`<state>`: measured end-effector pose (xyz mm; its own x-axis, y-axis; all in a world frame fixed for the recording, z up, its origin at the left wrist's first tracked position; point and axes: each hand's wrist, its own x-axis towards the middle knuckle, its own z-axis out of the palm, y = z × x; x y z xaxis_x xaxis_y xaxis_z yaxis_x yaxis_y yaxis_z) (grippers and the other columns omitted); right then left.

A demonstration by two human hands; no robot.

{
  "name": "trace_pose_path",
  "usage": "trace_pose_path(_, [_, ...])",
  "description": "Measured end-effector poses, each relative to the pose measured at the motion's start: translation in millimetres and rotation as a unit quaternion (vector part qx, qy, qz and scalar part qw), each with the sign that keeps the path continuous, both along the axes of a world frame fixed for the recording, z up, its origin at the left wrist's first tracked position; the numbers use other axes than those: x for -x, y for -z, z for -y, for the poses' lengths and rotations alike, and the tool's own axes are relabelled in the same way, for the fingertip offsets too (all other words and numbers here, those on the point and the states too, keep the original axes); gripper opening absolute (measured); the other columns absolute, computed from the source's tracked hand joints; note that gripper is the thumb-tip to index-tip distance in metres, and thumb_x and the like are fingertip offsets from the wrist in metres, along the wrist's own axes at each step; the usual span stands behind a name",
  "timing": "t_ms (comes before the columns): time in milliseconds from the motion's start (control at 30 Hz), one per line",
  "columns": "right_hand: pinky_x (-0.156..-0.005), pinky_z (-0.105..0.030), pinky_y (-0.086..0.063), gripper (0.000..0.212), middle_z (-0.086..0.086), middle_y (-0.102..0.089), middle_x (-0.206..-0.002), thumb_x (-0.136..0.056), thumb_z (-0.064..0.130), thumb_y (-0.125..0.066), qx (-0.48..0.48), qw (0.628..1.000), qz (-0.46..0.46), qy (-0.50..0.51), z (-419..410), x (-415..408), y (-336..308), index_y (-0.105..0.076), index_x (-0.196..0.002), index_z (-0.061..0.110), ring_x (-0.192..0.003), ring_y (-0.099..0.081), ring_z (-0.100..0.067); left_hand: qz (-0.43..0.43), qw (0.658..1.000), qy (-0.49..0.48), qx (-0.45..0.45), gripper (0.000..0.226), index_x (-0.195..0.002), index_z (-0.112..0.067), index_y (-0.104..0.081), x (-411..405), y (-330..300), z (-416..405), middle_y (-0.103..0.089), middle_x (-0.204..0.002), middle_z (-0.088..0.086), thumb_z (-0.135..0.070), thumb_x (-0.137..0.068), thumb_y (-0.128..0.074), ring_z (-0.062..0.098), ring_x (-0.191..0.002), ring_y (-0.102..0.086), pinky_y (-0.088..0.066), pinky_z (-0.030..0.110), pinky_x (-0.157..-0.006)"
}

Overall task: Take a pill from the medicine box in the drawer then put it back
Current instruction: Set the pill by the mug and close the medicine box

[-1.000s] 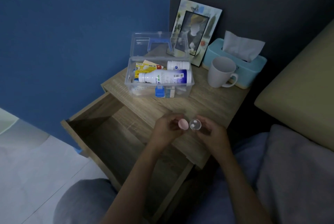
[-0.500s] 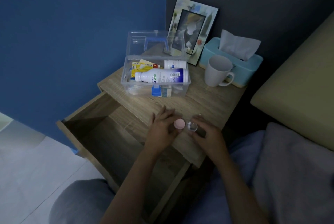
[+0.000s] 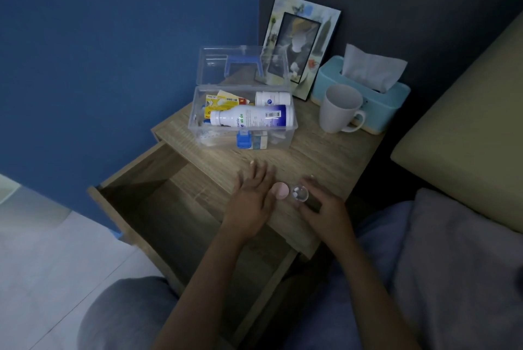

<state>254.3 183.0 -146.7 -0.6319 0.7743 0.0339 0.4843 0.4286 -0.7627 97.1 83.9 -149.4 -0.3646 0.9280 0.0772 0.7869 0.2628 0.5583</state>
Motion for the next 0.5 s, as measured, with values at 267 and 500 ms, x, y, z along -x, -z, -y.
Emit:
trace_pose_path(267, [-0.107,-0.019,-0.03,0.045,0.001,-0.05,-0.143,-0.1,0.03,-0.044,0.09,0.946,-0.223,0.219,-22,16,-20,-0.047,-0.141,0.011,-0.132,-0.043,-0.005,-0.087,0.995,0.001,0.056,0.055,-0.154,-0.018,-0.014,0,8,2,-0.005,-0.164,-0.001,-0.036,-0.103,-0.02,0.017,-0.15,0.008,0.004,0.039,-0.122])
trace_pose_path(500, [-0.103,-0.037,-0.044,0.037,-0.02,-0.06,-0.124,-0.103,0.024,-0.035,0.038,0.908,-0.248,0.335,-117,44,-49,-0.052,-0.124,-0.002,-0.114,-0.057,-0.027,-0.1,0.994,-0.009,0.049,0.055,-0.154,-0.02,-0.016,-1,12,4,-0.007,-0.163,-0.004,-0.039,-0.102,-0.021,0.015,-0.151,0.003,0.001,0.038,-0.121])
